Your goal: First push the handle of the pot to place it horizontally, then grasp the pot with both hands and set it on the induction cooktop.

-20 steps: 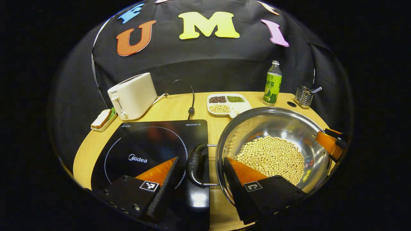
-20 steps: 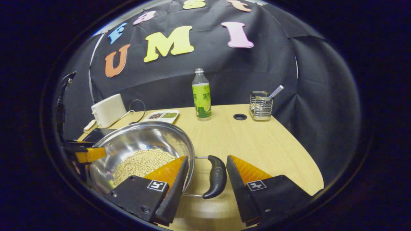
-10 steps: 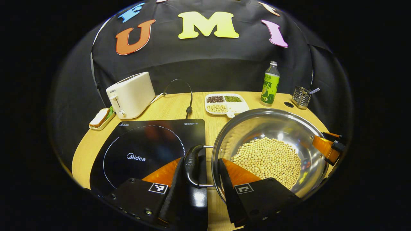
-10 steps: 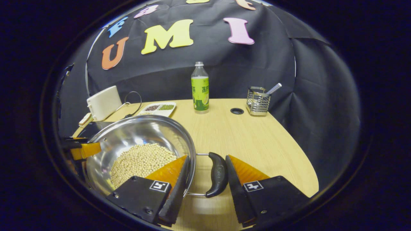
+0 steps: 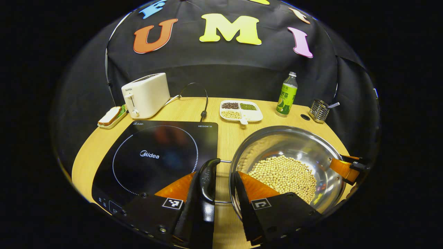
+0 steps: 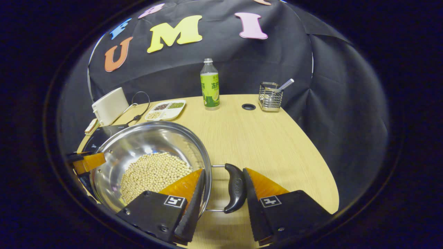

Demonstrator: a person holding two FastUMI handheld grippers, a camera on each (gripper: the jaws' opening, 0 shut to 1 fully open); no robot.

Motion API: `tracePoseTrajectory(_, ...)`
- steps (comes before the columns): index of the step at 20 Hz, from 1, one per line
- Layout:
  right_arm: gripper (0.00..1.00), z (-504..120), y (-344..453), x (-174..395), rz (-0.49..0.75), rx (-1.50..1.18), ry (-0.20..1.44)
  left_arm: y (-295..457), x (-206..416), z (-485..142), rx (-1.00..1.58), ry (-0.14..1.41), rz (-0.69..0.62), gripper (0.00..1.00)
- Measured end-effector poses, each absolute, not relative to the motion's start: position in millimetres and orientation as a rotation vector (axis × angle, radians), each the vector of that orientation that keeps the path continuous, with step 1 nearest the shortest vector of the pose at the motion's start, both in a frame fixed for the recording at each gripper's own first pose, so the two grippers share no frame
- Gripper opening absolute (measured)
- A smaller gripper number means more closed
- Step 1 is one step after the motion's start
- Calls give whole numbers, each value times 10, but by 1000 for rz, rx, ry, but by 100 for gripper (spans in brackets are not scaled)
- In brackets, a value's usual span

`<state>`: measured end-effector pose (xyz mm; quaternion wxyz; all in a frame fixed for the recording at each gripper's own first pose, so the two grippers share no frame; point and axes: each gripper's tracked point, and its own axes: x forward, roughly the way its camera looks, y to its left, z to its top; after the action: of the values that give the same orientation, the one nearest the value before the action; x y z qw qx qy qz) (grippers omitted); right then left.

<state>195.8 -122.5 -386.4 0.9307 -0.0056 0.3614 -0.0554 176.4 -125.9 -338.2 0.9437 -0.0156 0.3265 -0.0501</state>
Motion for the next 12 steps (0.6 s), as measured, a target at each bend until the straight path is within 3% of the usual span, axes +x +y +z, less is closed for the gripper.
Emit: tracePoseTrajectory(12,62,-3030,-1249,1773,-110,-60,643,-1353,1622,-2651,-86,513,-153,57)
